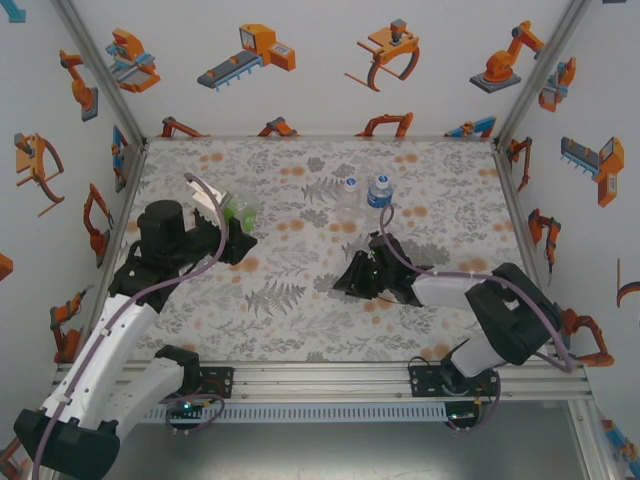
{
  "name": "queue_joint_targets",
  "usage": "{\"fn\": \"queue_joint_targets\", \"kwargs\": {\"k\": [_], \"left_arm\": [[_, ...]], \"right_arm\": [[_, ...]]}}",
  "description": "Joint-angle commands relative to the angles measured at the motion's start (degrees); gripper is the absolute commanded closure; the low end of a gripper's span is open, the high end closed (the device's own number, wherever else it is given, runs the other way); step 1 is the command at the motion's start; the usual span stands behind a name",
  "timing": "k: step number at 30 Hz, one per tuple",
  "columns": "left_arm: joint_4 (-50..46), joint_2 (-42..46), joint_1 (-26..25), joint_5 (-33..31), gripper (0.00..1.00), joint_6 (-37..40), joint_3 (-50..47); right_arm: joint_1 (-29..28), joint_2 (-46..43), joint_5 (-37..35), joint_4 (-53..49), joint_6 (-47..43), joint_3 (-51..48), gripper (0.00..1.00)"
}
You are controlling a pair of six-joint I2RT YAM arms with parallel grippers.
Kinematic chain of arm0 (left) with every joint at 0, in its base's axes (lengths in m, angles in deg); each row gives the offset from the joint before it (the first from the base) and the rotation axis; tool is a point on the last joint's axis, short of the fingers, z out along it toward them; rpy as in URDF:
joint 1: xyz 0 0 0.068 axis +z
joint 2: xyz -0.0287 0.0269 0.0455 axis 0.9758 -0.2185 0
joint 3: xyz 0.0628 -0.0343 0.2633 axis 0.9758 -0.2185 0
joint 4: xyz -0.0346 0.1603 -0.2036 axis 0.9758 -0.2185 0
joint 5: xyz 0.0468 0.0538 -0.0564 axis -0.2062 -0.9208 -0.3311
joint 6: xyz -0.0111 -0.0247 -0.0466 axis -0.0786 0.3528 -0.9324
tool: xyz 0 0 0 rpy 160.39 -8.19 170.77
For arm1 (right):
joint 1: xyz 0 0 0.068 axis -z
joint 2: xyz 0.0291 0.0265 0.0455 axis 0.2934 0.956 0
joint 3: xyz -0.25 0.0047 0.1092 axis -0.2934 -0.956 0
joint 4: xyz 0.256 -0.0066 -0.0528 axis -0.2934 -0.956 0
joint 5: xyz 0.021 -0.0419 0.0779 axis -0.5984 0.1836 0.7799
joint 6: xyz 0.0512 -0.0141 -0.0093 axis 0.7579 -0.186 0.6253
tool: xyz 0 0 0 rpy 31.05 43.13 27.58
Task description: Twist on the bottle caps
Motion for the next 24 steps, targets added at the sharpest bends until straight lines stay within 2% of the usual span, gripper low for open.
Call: {"fn": "queue_joint_targets", "kwargs": {"k": [1, 7, 13, 19, 24], "left_arm": [[0.51, -0.27, 0.47, 0.21, 0.92, 0.97, 0.88], [0.44, -0.53, 0.40, 0.04, 0.92, 1.10, 0.86], [0.19, -0.97, 0.45, -0.22, 0.92, 1.04, 0.96], [0.02, -1.44, 0.45, -0.03, 0.92, 1.09, 1.15], [0.02, -1.59, 0.45, 0.17, 0.92, 1.12, 1.21]], "right_arm": [[0.41, -2.67, -4.71, -8.68, -1.44, -0.73, 0.59], [-3.48, -1.63, -13.80, -27.74, -9.73, 10.37, 0.53], [-8.29, 5.82, -19.70, -37.82, -14.53, 21.85, 0.47], [-13.37, 13.40, -27.97, -48.70, -18.30, 32.65, 0.51], [-15.62, 15.07, -28.90, -50.42, -18.83, 35.08, 0.57]]}}
